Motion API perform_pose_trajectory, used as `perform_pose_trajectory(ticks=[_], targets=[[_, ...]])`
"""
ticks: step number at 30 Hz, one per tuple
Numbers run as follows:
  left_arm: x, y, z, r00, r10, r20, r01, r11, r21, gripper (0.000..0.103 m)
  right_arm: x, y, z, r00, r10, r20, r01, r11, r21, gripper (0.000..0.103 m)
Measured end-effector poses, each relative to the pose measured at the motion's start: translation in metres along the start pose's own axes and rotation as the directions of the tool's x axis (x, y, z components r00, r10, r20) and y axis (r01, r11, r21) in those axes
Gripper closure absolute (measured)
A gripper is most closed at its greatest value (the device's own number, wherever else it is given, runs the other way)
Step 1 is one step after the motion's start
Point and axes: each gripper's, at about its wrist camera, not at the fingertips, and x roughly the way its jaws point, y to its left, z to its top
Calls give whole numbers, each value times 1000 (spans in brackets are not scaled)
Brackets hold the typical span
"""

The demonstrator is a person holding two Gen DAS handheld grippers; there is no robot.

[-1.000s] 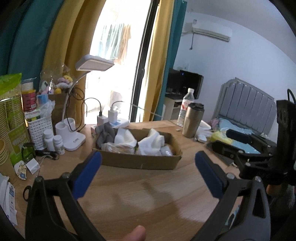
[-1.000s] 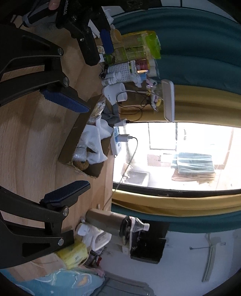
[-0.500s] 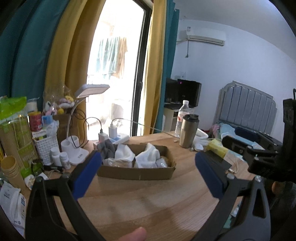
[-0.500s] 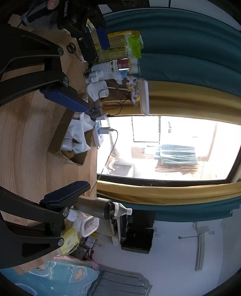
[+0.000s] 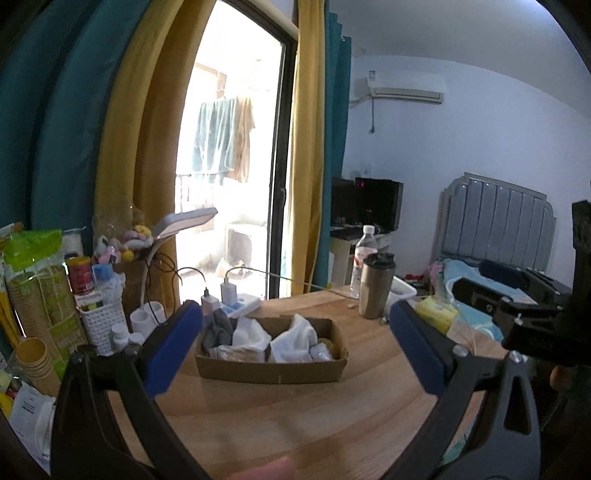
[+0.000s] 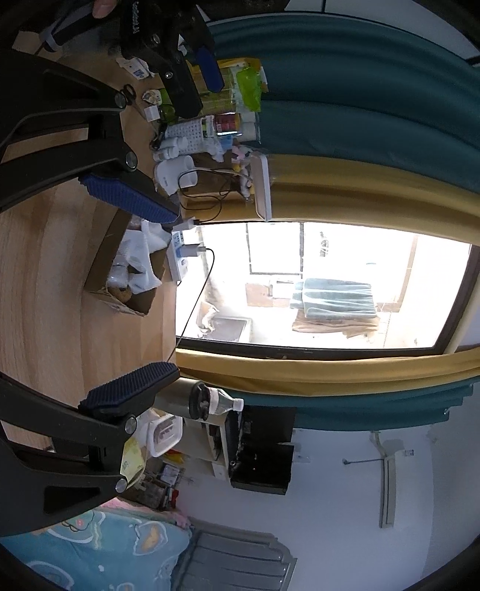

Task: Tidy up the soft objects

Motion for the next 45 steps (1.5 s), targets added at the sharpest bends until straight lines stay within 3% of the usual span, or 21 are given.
perform_pose_trajectory(ticks=[45], targets=[[-2, -4, 0, 1000, -1, -14, 1, 1000, 11, 1, 0, 0, -5, 1000, -9, -6, 9, 1000, 8, 22]])
